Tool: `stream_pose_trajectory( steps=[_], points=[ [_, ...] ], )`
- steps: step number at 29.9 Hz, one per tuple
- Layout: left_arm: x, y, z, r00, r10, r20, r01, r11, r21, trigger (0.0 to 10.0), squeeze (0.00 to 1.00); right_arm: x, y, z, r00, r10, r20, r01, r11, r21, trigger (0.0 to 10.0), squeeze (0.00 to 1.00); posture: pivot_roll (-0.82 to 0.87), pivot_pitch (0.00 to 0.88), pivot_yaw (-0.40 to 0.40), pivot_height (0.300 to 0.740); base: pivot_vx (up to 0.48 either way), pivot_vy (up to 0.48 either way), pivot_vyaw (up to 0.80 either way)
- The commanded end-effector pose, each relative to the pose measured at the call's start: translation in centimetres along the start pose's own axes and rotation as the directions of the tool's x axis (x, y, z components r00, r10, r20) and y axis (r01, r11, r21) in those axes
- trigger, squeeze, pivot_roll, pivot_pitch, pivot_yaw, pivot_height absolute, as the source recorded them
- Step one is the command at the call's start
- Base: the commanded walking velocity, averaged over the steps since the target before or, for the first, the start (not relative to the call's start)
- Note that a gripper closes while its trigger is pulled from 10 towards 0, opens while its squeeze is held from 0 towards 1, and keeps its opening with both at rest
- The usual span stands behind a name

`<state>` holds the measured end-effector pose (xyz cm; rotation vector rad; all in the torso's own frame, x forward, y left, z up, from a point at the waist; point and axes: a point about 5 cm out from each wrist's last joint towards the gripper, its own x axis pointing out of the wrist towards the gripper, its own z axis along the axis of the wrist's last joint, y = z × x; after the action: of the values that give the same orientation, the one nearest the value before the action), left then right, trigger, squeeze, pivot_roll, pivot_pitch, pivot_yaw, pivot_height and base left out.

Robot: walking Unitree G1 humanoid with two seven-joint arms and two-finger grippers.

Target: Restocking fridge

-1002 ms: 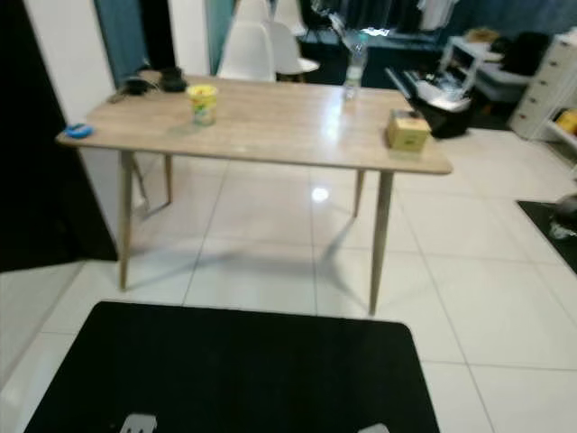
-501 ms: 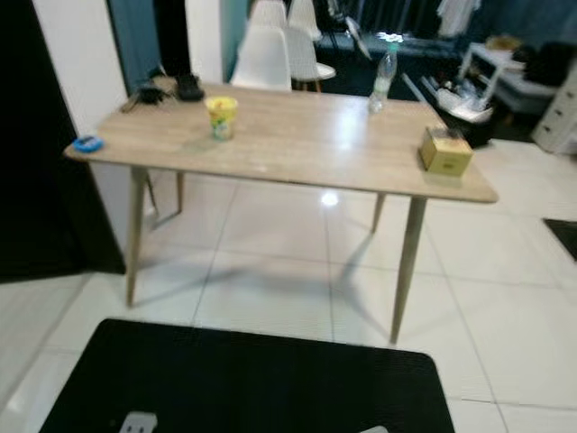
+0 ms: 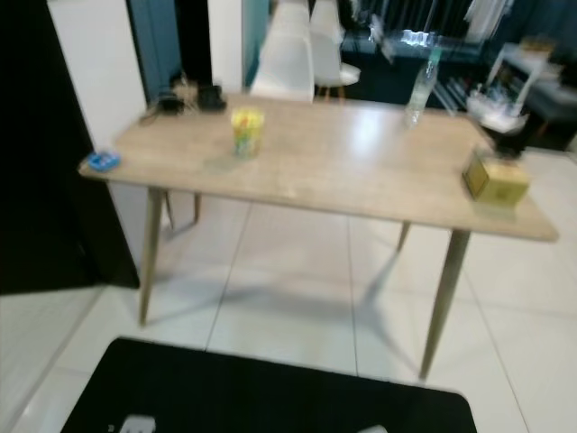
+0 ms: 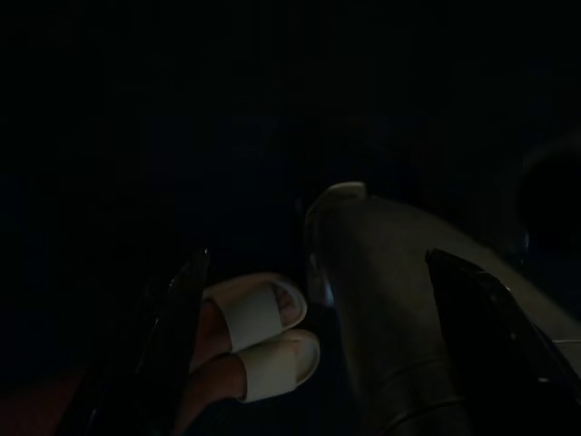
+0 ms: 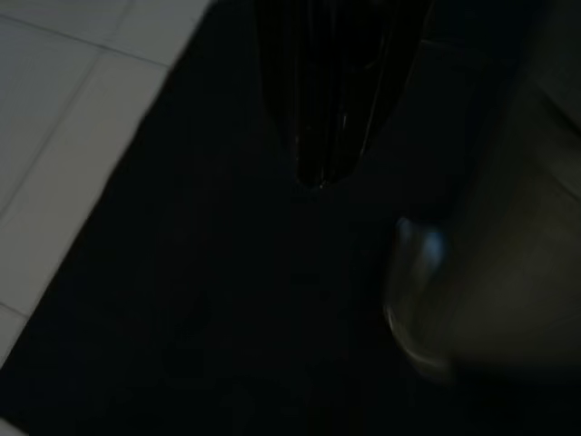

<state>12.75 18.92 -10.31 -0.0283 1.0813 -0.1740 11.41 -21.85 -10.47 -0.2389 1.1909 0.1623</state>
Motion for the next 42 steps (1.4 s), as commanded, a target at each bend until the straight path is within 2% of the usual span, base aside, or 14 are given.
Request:
stream_pose_trajectory(
  steps=[1,34,42],
  points=[
    [0.03,-0.52,-0.67,1.0,-0.013,-0.027,0.013,1.0,0.001,10.0,0.0,-0.08,-0.22,-0.36,1.0,-0.005,-0.014,0.005,1.0,-0.002,10.0,0.0,0.02,0.0,-0.033,0.74,0.315,0.0,0.0],
    [0.08,-0.52,-0.42,1.0,-0.011,-0.022,0.011,1.0,0.001,10.0,0.0,-0.02,0.04,-0.31,1.0,-0.006,-0.012,0.006,1.0,0.001,10.0,0.0,0.03,0.0,-0.028,0.74,0.312,0.0,0.0],
    [0.06,-0.32,-0.26,1.0,0.009,-0.001,-0.009,0.999,-0.032,10.0,0.0,-0.02,0.05,-0.34,1.0,-0.006,-0.015,0.006,1.0,-0.003,10.0,0.0,0.03,0.0,-0.031,0.74,0.0,0.0,0.0]
  ],
)
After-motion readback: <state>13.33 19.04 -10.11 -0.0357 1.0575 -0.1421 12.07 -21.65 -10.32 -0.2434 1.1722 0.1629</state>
